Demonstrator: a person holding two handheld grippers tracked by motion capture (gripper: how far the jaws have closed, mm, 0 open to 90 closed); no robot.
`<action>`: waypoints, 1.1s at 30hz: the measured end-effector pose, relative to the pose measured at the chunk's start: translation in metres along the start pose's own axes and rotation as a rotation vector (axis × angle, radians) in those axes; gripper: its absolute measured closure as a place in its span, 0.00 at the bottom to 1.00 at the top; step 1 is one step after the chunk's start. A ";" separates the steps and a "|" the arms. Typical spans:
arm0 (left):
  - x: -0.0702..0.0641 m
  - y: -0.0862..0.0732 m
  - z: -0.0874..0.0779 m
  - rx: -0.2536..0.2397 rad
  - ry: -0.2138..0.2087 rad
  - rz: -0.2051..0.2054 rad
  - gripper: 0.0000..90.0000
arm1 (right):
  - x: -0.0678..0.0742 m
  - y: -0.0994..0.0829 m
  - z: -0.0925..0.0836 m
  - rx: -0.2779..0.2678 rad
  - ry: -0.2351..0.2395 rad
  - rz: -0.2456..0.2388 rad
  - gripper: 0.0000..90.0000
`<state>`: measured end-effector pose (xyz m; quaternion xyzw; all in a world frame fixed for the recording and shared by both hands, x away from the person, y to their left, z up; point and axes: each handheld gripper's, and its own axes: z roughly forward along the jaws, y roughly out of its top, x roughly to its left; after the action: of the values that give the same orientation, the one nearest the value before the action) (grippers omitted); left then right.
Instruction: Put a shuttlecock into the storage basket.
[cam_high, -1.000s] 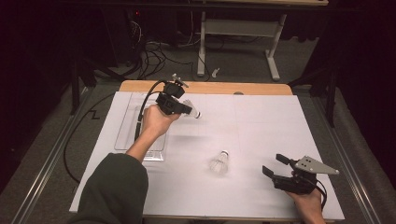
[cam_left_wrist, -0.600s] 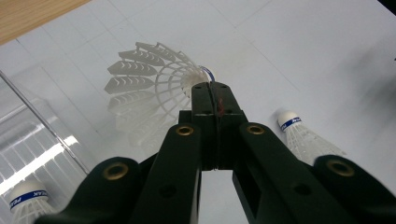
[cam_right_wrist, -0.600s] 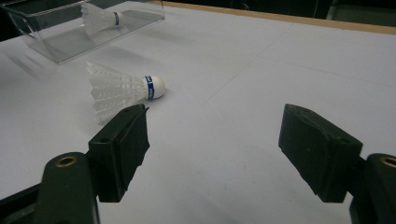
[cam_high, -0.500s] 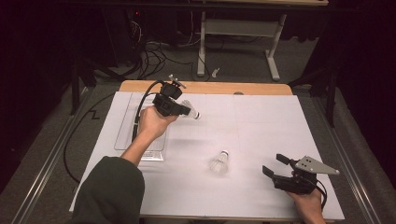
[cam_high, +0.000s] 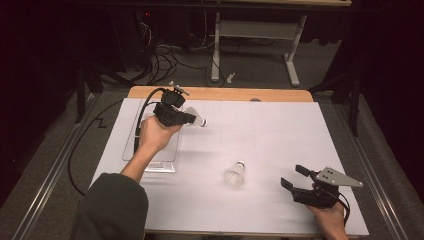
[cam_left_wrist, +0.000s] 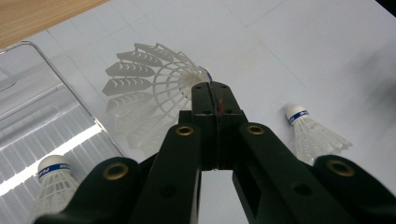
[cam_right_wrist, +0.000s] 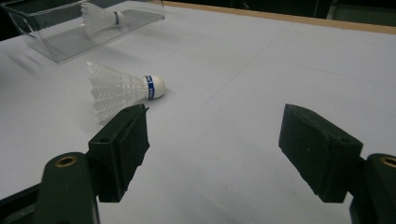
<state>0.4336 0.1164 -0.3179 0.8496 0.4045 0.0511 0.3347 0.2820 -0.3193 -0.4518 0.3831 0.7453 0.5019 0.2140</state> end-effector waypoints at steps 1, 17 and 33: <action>0.001 -0.001 -0.001 -0.002 0.002 -0.001 1.00 | 0.000 0.000 0.000 0.000 0.000 0.000 0.27; 0.013 -0.012 -0.014 -0.030 0.024 -0.037 1.00 | 0.000 0.000 0.000 -0.001 -0.002 0.000 0.27; 0.031 -0.024 -0.026 -0.057 0.068 -0.088 1.00 | 0.000 0.000 0.000 -0.001 -0.002 -0.001 0.27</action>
<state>0.4296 0.1630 -0.3182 0.8189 0.4511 0.0767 0.3465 0.2822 -0.3192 -0.4518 0.3830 0.7453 0.5016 0.2152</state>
